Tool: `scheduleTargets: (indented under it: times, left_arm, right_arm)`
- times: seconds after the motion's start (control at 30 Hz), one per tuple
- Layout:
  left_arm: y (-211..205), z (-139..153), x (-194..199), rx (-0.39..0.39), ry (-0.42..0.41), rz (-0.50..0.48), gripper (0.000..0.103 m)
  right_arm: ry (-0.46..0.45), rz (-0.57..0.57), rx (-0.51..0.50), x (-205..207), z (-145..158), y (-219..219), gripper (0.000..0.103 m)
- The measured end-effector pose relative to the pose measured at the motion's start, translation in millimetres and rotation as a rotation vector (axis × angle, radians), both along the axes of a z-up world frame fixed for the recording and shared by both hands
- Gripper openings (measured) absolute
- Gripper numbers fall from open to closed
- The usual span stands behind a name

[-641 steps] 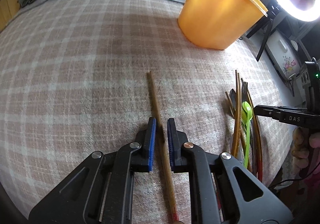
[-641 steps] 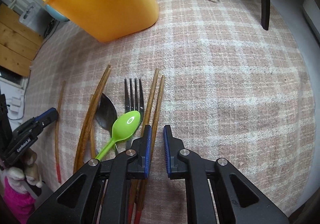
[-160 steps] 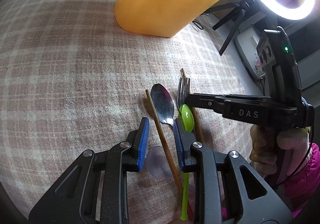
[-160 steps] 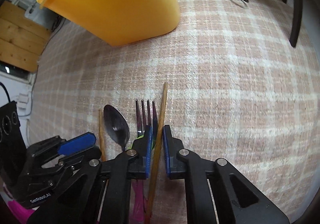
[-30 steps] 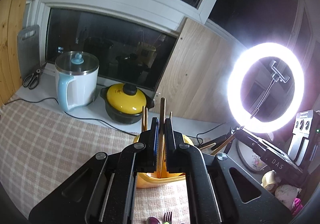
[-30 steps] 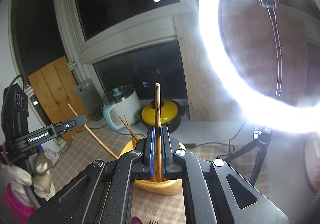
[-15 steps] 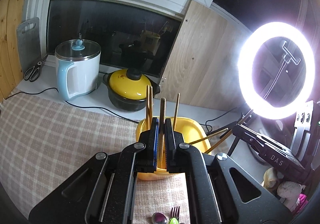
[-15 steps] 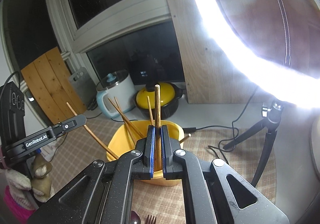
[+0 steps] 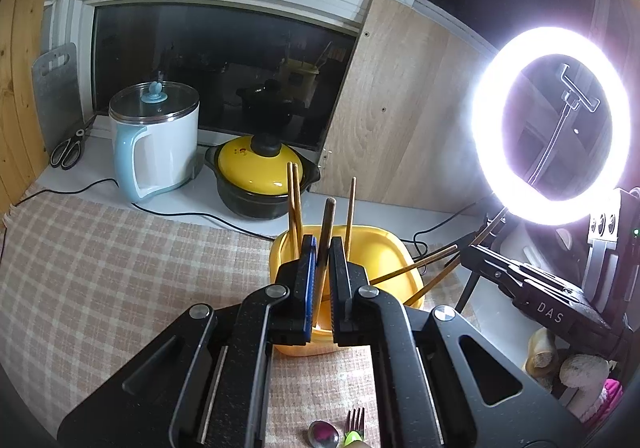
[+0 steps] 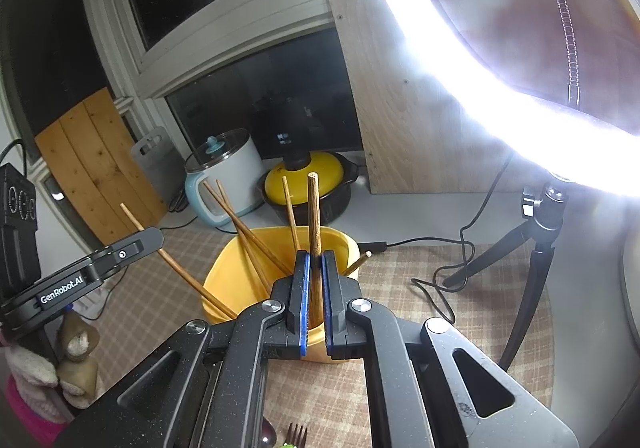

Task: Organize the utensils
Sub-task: 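Open both tools to drop the chopsticks into the yellow bin, then move both open tools back down to the spoons and fork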

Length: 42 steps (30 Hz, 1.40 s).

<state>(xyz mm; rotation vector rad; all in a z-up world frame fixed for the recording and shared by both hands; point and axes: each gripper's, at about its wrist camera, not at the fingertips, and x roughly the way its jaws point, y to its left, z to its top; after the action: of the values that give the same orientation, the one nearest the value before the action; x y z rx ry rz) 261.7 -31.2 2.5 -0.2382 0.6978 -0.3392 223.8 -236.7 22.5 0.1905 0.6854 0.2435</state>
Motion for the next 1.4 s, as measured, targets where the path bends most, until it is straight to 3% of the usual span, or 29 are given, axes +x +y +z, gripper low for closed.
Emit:
scheduleTargets:
  times: [0.1, 0.17, 0.2, 0.27, 0.43, 0.5, 0.57, 0.77, 0.97, 1.4]
  left_arm:
    - [1.1, -0.3, -1.0, 0.002, 0.003, 0.002, 0.008]
    - [2.4, 0.8, -3.5, 0.001, -0.006, 0.009, 0.033]
    - [3.1, 1.5, -4.9, 0.000, -0.013, 0.013, 0.035]
    - [4.5, 3.1, -7.6, 0.003, -0.018, 0.018, 0.035]
    - [7.6, 6.1, -14.0, 0.005, -0.029, 0.020, 0.035]
    - [8.4, 7.2, -17.5, 0.009, -0.036, 0.022, 0.043]
    - [9.9, 8.5, -22.3, 0.011, -0.051, 0.030, 0.057]
    - [12.0, 11.4, -33.5, 0.024, -0.069, 0.034, 0.065]
    - [10.8, 16.7, -47.7, 0.046, -0.094, 0.026, 0.075]
    - [12.9, 7.5, -80.0, 0.109, -0.068, 0.005, 0.076]
  right_arm:
    - [0.002, -0.001, -0.002, -2.4, 0.9, 0.4, 0.004]
    - [0.006, -0.002, -0.003, -3.4, 1.0, 0.3, 0.009]
    - [0.005, -0.002, -0.002, -4.2, 1.2, 0.4, 0.013]
    - [-0.007, -0.005, -0.003, -7.2, 3.1, 0.3, 0.036]
    - [-0.022, -0.015, -0.007, -15.8, 7.0, -1.6, 0.040]
    - [-0.021, -0.020, -0.005, -19.1, 7.1, -2.7, 0.053]
    - [-0.030, -0.027, -0.005, -22.9, 7.7, -4.1, 0.065]
    - [-0.038, -0.058, -0.011, -36.7, 9.6, -9.2, 0.077]
    - [-0.041, -0.074, -0.006, -49.0, 12.4, -14.1, 0.078]
    - [-0.013, -0.083, -0.027, -70.9, 1.4, -21.1, 0.081]
